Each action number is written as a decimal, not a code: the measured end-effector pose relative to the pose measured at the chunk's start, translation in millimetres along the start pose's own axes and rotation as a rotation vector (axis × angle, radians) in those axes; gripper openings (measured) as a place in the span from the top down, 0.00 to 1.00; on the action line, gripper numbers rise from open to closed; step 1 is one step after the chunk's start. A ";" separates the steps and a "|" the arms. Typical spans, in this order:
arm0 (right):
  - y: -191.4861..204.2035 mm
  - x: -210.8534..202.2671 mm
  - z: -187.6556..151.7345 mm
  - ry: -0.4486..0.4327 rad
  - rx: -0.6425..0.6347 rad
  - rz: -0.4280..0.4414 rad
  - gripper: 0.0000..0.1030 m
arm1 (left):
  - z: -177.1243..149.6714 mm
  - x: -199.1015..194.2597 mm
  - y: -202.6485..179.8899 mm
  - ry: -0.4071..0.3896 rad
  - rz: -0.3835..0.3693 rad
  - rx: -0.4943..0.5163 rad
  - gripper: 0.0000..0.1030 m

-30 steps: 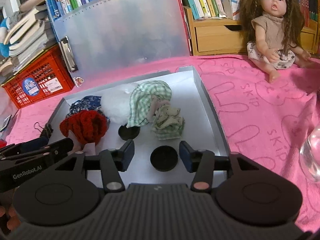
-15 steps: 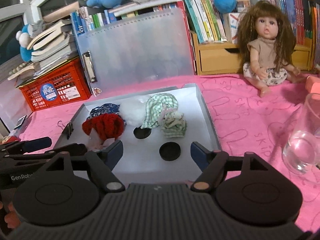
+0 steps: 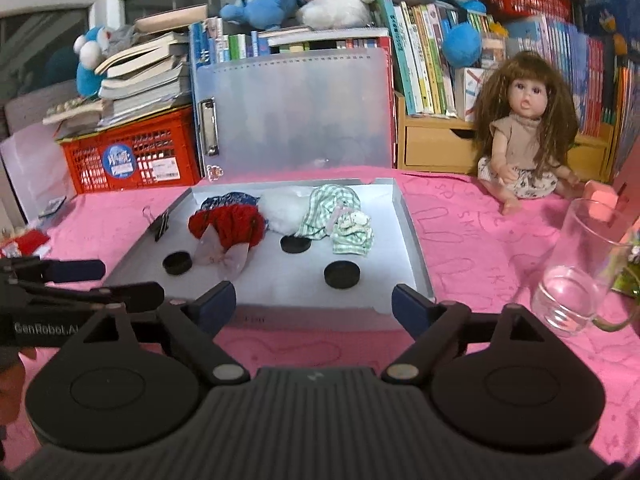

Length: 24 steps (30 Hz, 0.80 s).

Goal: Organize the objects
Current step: 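Open the left tool over the box while the right tool drops its lid too, then move the left tool to the yellow-red knitted toy while the right reaches the purple ball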

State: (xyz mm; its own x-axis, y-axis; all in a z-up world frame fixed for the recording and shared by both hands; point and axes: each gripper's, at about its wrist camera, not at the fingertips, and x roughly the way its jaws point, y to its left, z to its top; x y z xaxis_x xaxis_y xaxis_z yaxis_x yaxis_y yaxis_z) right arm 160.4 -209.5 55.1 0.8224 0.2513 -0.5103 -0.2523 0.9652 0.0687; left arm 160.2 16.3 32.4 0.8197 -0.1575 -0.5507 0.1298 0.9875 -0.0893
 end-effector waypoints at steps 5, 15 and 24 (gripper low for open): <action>6.4 -13.4 -12.4 -0.018 -0.022 -0.010 0.09 | -9.4 -7.7 1.4 -0.002 -0.005 -0.010 0.15; 19.4 -41.5 -37.3 -0.058 -0.080 -0.040 0.03 | -30.3 -19.5 1.4 0.010 -0.017 -0.005 0.14; 25.7 -59.7 -59.5 -0.074 -0.119 -0.077 0.02 | -48.1 -26.2 1.8 0.013 -0.024 -0.009 0.14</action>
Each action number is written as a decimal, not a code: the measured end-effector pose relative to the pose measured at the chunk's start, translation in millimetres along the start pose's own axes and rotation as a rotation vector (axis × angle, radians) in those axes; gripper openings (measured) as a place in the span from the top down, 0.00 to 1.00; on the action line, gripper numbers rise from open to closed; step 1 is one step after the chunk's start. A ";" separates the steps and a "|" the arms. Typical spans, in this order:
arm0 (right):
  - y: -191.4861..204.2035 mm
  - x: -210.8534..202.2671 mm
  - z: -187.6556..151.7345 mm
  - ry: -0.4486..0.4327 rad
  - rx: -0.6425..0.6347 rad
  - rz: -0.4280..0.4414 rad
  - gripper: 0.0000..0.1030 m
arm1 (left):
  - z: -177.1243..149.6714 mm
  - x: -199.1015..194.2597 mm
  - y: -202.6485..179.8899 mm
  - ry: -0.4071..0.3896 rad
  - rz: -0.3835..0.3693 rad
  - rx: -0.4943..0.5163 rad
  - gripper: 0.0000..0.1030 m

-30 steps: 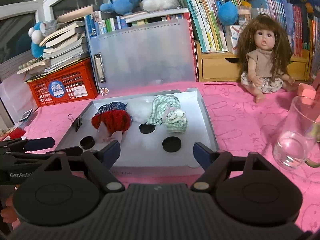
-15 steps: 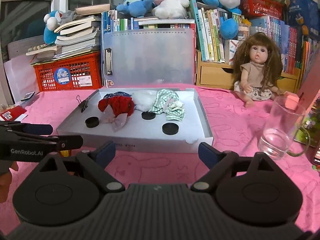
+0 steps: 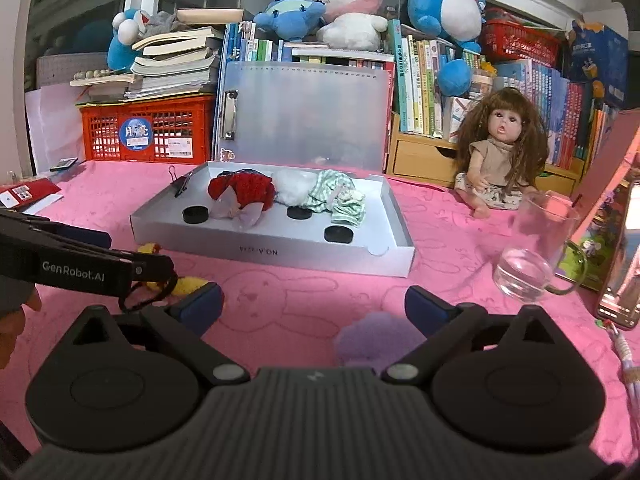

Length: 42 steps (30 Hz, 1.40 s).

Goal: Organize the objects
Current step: 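Move the left tool to the yellow-red knitted toy while the right reaches the purple ball, then grasp the knitted toy's loop with the left tool while the right grasps the purple ball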

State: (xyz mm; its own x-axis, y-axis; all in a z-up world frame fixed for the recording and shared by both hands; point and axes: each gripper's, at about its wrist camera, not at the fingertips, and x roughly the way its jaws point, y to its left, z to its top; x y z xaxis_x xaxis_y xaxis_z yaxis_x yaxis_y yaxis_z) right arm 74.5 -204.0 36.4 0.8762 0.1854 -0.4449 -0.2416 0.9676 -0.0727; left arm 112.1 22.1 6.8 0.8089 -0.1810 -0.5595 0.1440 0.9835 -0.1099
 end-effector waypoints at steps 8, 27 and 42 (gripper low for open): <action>-2.7 -12.6 -18.6 0.000 -0.007 -0.044 0.00 | -6.7 3.0 -2.7 0.011 -0.012 -0.016 0.14; -33.4 -4.1 -33.8 0.004 0.083 -0.136 0.00 | -8.8 15.1 -16.6 0.018 -0.007 0.009 0.13; -33.3 5.0 -34.0 0.013 0.073 -0.130 0.00 | -10.6 23.5 -25.9 0.029 0.003 0.028 0.12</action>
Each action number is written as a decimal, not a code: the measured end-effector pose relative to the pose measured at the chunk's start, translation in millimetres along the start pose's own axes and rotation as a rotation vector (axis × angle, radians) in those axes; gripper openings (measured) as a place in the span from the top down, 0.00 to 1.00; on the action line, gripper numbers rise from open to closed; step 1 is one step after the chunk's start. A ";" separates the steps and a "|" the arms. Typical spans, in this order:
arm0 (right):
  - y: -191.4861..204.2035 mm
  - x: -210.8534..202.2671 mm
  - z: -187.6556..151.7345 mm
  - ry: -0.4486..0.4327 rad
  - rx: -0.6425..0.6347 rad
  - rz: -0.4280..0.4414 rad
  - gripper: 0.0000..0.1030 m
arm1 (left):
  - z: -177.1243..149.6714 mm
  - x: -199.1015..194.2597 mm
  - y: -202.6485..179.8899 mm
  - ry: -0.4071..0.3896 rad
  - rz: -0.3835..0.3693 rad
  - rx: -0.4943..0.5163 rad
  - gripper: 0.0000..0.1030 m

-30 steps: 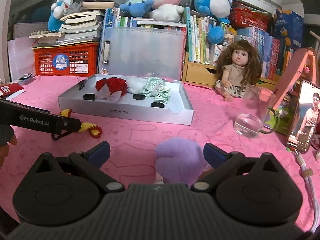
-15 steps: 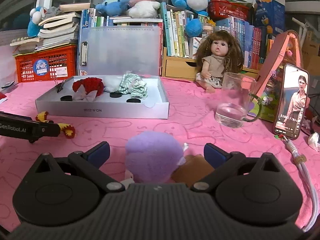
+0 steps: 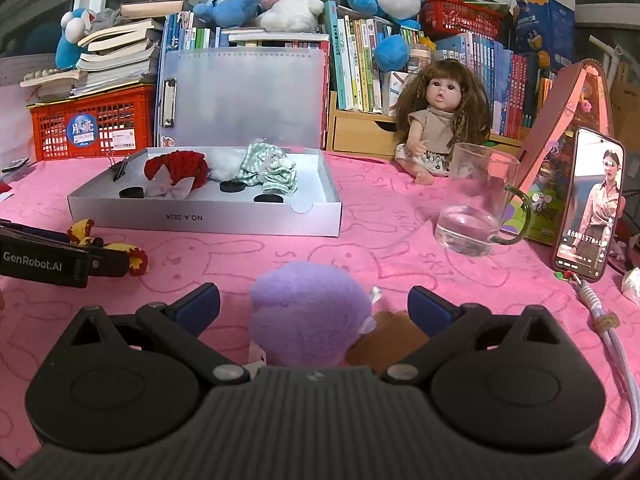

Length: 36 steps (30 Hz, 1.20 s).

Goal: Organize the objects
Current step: 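Grasp the knitted toy's loop with the left tool while the right grasps the purple ball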

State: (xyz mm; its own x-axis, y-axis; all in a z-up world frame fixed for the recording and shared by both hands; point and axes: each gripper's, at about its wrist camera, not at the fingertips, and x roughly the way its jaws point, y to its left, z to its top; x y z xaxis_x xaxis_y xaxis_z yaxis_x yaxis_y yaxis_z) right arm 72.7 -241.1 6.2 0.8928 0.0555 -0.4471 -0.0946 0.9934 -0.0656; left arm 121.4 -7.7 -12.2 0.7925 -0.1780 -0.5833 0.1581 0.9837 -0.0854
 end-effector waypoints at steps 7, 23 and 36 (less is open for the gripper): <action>1.3 7.7 -0.5 0.022 -0.002 0.002 0.00 | -0.3 2.1 -1.4 0.005 -0.001 0.004 0.12; -4.9 20.9 1.5 0.104 0.059 0.034 0.07 | 2.2 1.2 3.6 -0.002 0.033 -0.011 0.62; -2.3 12.4 6.2 0.086 0.057 0.054 0.35 | 4.4 -9.4 3.5 -0.020 0.007 -0.026 0.92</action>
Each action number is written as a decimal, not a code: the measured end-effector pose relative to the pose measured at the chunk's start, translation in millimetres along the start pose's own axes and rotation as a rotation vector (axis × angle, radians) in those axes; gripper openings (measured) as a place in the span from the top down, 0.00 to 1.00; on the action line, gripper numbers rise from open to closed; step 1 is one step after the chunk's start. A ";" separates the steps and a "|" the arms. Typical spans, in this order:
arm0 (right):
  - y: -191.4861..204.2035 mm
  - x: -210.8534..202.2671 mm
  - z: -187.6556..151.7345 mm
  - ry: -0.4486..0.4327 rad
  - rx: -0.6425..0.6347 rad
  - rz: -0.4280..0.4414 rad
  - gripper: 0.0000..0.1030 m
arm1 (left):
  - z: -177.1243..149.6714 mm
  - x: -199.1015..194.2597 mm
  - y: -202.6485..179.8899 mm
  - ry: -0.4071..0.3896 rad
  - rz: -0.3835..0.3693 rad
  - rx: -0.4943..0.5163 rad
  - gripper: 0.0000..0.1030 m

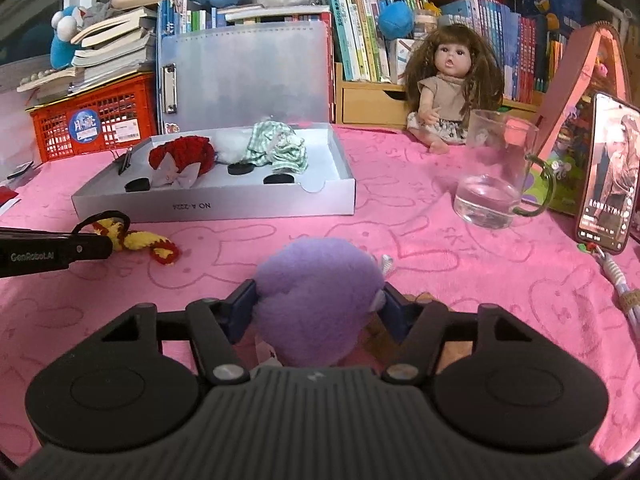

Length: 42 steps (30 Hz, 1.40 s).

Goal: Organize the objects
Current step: 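Grasp the knitted toy's loop with the left tool while the right grasps the purple ball, then lift the knitted toy with the left tool while the right tool lifts the purple ball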

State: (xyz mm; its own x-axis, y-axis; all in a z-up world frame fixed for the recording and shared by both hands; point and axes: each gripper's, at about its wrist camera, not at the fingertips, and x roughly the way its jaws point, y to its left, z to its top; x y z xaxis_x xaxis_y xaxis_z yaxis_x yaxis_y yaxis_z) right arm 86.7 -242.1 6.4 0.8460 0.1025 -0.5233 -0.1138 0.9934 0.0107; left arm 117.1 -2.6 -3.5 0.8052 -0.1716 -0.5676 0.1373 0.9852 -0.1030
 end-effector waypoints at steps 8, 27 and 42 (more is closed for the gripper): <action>2.0 -3.9 3.3 -0.017 0.006 0.004 0.35 | 4.7 -7.6 -1.1 -0.031 -0.003 0.005 0.93; 3.4 -0.5 5.6 -0.013 0.002 0.004 0.35 | 8.1 23.5 -14.7 0.002 -0.029 0.095 0.53; 5.2 0.1 7.4 -0.013 0.005 0.022 0.36 | 7.5 15.3 -10.6 0.032 -0.043 0.044 0.79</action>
State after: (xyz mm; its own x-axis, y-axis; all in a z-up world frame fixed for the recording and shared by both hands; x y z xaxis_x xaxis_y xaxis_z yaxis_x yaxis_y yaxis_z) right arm 90.0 -236.5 12.7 0.8502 0.1248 -0.5115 -0.1299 0.9912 0.0260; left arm 132.3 -15.7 -4.9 0.7792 -0.2133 -0.5894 0.1975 0.9760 -0.0921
